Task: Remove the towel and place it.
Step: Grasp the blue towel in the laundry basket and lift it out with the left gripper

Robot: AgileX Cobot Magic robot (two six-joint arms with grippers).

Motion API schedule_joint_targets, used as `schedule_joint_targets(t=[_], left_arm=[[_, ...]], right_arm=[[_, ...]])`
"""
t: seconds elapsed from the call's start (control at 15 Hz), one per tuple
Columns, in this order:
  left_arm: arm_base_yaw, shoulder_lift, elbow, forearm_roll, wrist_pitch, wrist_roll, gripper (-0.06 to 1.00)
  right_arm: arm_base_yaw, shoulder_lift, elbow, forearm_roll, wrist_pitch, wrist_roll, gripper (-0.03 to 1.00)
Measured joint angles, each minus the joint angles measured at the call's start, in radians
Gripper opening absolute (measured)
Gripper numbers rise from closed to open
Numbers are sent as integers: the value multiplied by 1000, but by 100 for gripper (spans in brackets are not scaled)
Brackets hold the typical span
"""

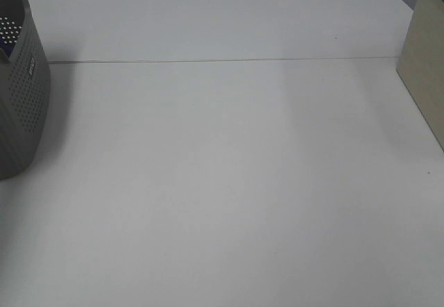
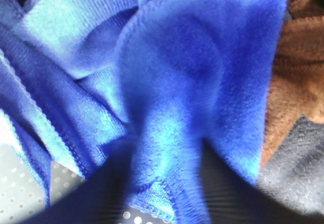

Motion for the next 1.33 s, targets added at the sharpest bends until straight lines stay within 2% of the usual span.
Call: schedule_joint_targets(t=[0.13, 0.4, 0.53, 0.87, 1.13, 1.33], left_arm=[[0, 1, 0, -1, -8, 0, 10], [0, 5, 0, -8, -46, -4, 6], [0, 6, 0, -8, -52, -42, 0], [-4, -79, 0, -8, -58, -88, 0], [-8, -259, 0, -28, -58, -198, 0], [-8, -423, 0, -35, -58, -210, 0]], right_arm=[[0, 0, 0, 0, 0, 0, 76], [0, 0, 0, 0, 0, 0, 76], [0, 0, 0, 0, 0, 0, 76], [0, 0, 0, 0, 0, 0, 76], [0, 0, 0, 0, 0, 0, 76], [0, 0, 0, 0, 0, 0, 76]])
